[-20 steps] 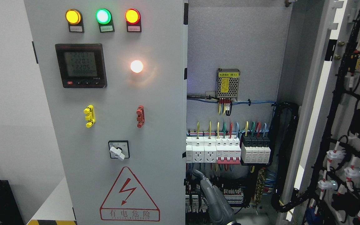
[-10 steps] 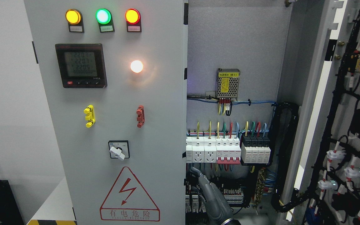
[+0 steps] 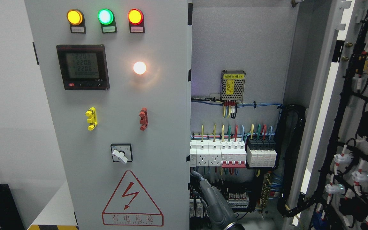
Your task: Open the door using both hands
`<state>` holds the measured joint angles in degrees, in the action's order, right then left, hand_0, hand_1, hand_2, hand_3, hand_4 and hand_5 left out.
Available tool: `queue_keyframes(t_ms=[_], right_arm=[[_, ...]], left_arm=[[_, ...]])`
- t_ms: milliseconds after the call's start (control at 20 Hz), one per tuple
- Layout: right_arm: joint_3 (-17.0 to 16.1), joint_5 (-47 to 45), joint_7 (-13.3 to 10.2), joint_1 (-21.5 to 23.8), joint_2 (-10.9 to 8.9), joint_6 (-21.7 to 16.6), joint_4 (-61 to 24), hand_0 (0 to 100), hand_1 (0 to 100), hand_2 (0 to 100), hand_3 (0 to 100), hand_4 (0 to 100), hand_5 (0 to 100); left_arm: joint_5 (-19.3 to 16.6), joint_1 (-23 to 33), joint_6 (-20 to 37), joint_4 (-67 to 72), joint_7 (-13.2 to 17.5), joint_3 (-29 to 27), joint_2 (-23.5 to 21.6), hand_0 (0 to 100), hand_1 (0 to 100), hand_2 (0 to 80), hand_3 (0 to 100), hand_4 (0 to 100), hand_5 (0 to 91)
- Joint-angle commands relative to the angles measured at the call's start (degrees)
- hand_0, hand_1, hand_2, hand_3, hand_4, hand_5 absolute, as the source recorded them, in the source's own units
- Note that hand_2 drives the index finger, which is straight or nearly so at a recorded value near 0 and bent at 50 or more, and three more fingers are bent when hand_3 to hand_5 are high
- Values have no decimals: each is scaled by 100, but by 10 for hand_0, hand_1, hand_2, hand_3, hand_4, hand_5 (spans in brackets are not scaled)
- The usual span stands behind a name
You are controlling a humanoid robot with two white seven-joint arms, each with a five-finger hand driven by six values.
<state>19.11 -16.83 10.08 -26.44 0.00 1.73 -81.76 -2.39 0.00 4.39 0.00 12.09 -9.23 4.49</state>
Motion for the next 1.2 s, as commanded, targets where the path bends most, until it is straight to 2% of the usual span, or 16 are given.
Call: queue_keyframes(t_ms=[0,651,801,1152], right_arm=[[14,-5,47,-107,79,-14,221,386,0,0,0,0,0],[14,-31,134,-169,44,-67,274,386,0,0,0,0,0],[14,-40,354,-169,35,-67,274,386,0,0,0,0,0],[14,-40,363,-204,18,-67,292,386,0,0,0,0,0]], left_arm=[[2,105,1,-9,4,0,-1,0,0,0,0,0,0],[-7,105,1,-9,-4,0,-1,0,0,0,0,0,0],[2,105,1,-9,-4,0,-1,0,0,0,0,0,0],[2,105,1,-9,4,0,-1,0,0,0,0,0,0]])
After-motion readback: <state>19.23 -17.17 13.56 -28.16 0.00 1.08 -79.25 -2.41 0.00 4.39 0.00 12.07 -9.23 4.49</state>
